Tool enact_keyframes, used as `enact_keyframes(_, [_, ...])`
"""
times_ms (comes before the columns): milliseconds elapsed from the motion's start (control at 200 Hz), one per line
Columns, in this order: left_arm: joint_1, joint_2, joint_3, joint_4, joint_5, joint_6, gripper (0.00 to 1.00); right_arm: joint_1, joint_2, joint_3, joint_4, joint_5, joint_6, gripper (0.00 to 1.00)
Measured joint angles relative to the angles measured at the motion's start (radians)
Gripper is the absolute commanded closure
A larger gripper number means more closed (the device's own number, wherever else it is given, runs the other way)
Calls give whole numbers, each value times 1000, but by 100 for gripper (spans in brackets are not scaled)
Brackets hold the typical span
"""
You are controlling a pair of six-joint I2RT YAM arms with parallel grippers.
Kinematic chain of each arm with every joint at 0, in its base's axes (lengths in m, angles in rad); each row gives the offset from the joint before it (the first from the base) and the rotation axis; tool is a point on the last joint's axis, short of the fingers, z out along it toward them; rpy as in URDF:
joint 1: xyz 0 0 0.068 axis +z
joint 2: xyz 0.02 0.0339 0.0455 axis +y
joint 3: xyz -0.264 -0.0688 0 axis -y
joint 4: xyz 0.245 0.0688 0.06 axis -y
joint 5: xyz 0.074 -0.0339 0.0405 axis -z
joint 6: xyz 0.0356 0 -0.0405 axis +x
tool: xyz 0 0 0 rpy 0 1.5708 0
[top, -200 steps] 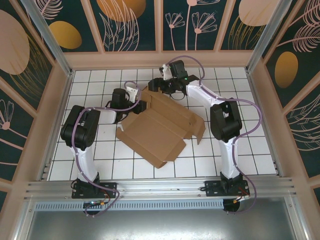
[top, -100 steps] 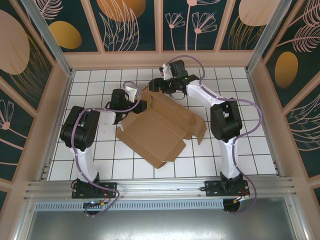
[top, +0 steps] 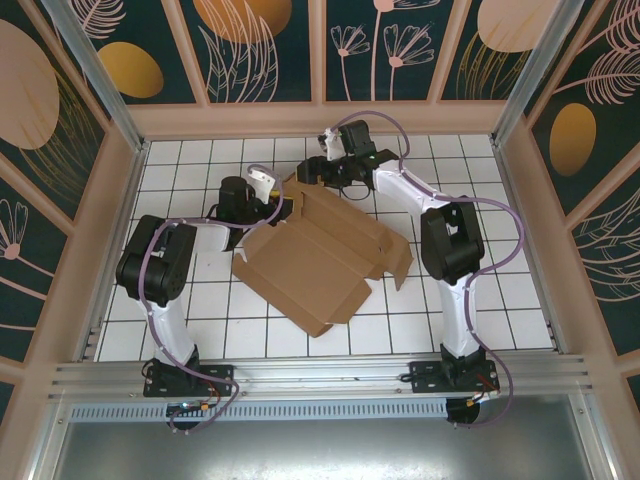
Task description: Fold the paper box
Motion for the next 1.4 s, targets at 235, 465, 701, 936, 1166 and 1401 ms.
enact_keyframes(235, [-2, 10, 9, 1, 19, 1, 69, 0, 4, 0, 0, -30, 8, 33])
enact_keyframes(465, [-3, 26, 10, 29, 27, -46, 66, 0, 7, -3, 10, -48, 31, 35])
enact_keyframes(701, [-6, 31, 11, 40, 24, -79, 84, 2, 8, -28, 53, -80, 64, 36])
enact_keyframes(936, [-8, 38, 14, 46, 5, -83, 100, 2, 7, -65, 126, -89, 106, 36])
enact_keyframes(1166, [-10, 39, 18, 43, 0, -98, 73, 2, -3, -105, 182, -108, 142, 36])
enact_keyframes(1401, [-11, 48, 42, 37, 2, -109, 70, 3, -8, -130, 209, -132, 166, 36])
